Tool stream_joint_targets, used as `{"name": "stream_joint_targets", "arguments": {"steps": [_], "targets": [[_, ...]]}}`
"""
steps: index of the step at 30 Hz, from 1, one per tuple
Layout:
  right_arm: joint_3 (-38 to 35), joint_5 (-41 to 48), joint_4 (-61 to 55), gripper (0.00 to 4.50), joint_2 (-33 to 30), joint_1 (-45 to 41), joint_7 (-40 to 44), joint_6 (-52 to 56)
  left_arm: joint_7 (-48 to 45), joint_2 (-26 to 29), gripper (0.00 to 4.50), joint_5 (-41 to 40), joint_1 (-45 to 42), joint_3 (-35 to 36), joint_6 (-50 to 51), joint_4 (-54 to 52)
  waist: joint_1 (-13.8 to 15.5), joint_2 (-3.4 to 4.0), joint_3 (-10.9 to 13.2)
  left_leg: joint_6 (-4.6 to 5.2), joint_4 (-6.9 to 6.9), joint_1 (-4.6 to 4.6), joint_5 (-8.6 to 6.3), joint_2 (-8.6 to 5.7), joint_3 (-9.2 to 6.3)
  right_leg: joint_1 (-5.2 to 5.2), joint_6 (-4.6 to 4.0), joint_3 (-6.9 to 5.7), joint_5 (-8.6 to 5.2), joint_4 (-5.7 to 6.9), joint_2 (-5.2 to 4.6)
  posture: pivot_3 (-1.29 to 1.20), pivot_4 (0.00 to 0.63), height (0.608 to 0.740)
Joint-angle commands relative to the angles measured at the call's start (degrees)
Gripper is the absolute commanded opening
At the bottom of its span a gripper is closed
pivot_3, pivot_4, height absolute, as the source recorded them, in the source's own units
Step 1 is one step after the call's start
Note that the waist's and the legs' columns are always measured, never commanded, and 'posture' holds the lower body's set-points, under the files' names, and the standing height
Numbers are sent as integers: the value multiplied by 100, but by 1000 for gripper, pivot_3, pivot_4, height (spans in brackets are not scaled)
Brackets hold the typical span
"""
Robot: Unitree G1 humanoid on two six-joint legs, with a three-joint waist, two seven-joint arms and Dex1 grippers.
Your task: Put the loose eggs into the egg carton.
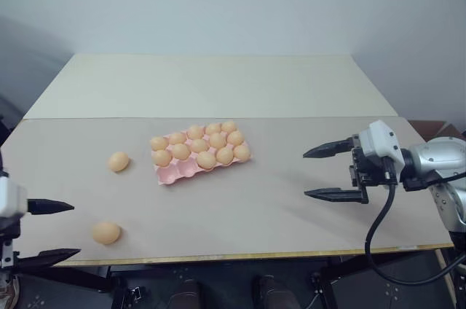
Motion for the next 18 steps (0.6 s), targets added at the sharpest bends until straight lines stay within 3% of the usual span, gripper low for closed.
{"name": "stream_joint_targets", "arguments": {"steps": [1,16,18], "targets": [[-166,155,-101,4466,-139,-32,58,-39,173,61,4500,84,-215,-272,-154,84,1,0,0,0,0,0,0,0,0,0,0,0,0,0,0,0,150,740],[-312,313,-330,4466,-299,124,-110,44,841,225,4500,821,-1742,-2802,-702,840,23,0,0,26,0,-4,15,0,2,-1,1,1,1,3,1,0,150,740],[-356,350,-379,4500,-325,160,-139,69,873,303,3917,1024,-1789,-3017,-886,970,19,0,0,28,0,-3,17,0,2,0,1,1,1,3,1,0,150,740]]}}
